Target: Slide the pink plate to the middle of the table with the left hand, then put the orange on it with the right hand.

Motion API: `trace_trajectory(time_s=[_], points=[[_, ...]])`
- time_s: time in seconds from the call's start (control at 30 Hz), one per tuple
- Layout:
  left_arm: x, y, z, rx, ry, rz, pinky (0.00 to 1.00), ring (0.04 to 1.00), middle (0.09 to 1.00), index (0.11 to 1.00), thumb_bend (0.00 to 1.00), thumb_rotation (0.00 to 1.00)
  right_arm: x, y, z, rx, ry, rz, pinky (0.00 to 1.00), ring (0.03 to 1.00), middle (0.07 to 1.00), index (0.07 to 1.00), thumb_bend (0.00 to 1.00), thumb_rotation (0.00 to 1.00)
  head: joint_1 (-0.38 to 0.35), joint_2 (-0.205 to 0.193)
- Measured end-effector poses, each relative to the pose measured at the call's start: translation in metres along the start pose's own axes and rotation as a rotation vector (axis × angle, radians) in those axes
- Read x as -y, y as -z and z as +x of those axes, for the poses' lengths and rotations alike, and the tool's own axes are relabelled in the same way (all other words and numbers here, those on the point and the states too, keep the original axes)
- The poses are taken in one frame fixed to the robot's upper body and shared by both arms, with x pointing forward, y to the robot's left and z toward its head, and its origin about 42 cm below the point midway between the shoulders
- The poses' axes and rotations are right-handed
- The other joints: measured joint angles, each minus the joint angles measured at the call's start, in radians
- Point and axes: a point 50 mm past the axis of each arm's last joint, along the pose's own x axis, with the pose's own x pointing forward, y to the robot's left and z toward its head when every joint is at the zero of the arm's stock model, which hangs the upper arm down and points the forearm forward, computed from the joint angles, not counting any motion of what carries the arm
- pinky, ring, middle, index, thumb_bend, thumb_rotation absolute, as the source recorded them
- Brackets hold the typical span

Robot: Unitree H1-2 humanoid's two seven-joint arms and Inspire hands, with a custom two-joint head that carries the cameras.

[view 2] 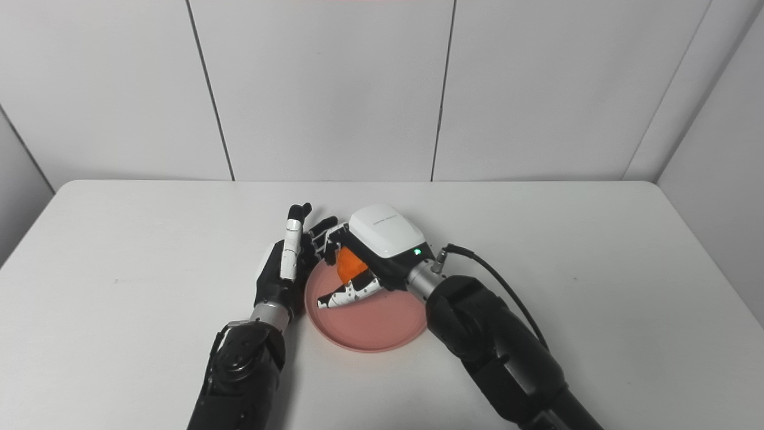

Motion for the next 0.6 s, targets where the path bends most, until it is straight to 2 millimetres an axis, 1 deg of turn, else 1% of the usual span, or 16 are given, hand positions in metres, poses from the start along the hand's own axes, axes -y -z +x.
trace_trajectory(time_s=[0.17, 0.23, 0.4, 0.47, 0.6], points=[[-0.001, 0.0, 0.001, -0.001, 0.001, 0.003, 0.81, 0.867, 0.884, 0.982, 0.76, 0.97, -0.008, 0.004, 0.0, -0.014, -0.042, -0.016, 0.23, 0.293, 0.352, 0.436, 0.54, 0.4, -0.005, -0.002], [-0.002, 0.0, 0.001, -0.001, 0.001, 0.004, 0.81, 0.856, 0.887, 0.981, 0.77, 0.97, -0.01, 0.005, 0.0, -0.017, -0.054, -0.017, 0.23, 0.293, 0.356, 0.442, 0.53, 0.41, -0.006, -0.002], [-0.002, 0.0, 0.001, -0.001, 0.002, 0.006, 0.8, 0.863, 0.911, 0.984, 0.77, 0.98, -0.014, 0.006, 0.0, -0.025, -0.081, -0.021, 0.23, 0.292, 0.358, 0.445, 0.53, 0.44, -0.011, 0.0], [-0.002, 0.0, 0.001, -0.001, 0.002, 0.006, 0.8, 0.891, 0.957, 0.982, 0.77, 0.97, -0.014, 0.006, 0.001, -0.024, -0.081, -0.026, 0.22, 0.288, 0.357, 0.443, 0.54, 0.44, -0.012, 0.002], [-0.002, 0.0, 0.001, -0.001, 0.003, 0.007, 0.8, 0.882, 0.945, 0.987, 0.77, 0.97, -0.013, 0.006, 0.001, -0.025, -0.088, -0.036, 0.25, 0.314, 0.38, 0.466, 0.55, 0.46, -0.012, 0.002]])
